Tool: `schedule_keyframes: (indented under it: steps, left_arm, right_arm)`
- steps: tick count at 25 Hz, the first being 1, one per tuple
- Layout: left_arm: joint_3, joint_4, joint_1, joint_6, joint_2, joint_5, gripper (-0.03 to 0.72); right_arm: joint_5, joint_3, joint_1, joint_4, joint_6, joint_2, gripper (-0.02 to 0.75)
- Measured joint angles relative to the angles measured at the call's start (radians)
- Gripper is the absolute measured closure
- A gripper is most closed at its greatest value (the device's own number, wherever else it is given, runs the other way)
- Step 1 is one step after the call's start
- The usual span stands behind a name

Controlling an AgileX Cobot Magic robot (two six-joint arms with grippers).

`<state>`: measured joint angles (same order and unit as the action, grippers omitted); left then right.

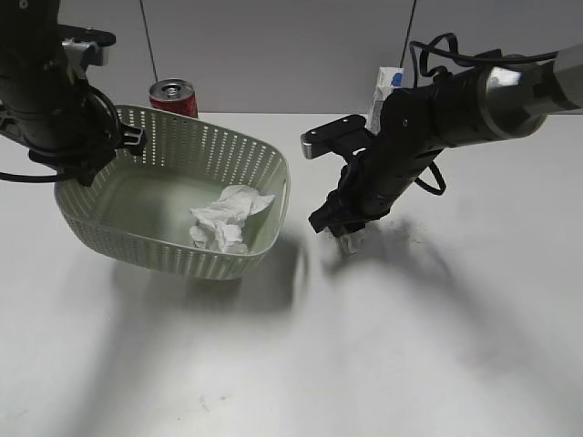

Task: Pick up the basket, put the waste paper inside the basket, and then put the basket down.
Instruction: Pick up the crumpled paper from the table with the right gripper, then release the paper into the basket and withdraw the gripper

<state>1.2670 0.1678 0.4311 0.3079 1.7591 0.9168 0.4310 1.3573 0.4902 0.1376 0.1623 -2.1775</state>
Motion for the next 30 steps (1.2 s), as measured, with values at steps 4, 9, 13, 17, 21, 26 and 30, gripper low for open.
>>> schedule_keyframes:
  steps: [4,9,13,17,21,26,30]
  left_arm:
    - [0.000,0.000,0.000,0.000,0.000,-0.004,0.685]
    - [0.000,0.000,0.000,0.000,0.000,-0.005,0.685]
    - [0.000,0.000,0.000,0.000,0.000,-0.018,0.685]
    - [0.000,-0.008,0.000,0.000,0.000,-0.022,0.685]
    - [0.000,-0.031,0.000,0.000,0.000,-0.026,0.685]
    - [0.000,-0.071,0.000,0.000,0.000,-0.038,0.685]
    - [0.000,-0.082,0.000,0.000,0.000,-0.039,0.685]
  right_arm:
    - [0.041,0.002,-0.017,-0.007,-0.016,0.014,0.734]
    - [0.075,0.024,-0.051,-0.025,-0.030,0.149,0.745]
    - [0.063,0.090,-0.030,0.021,-0.002,0.315,0.745]
    - [0.034,0.120,0.043,0.165,0.048,0.387,0.745]
    - [0.000,0.120,0.143,0.245,0.057,0.350,0.745]
    - [-0.044,0.120,0.223,0.270,0.078,0.219,0.577]
    - [-0.049,0.119,0.228,0.272,0.093,0.178,0.172]
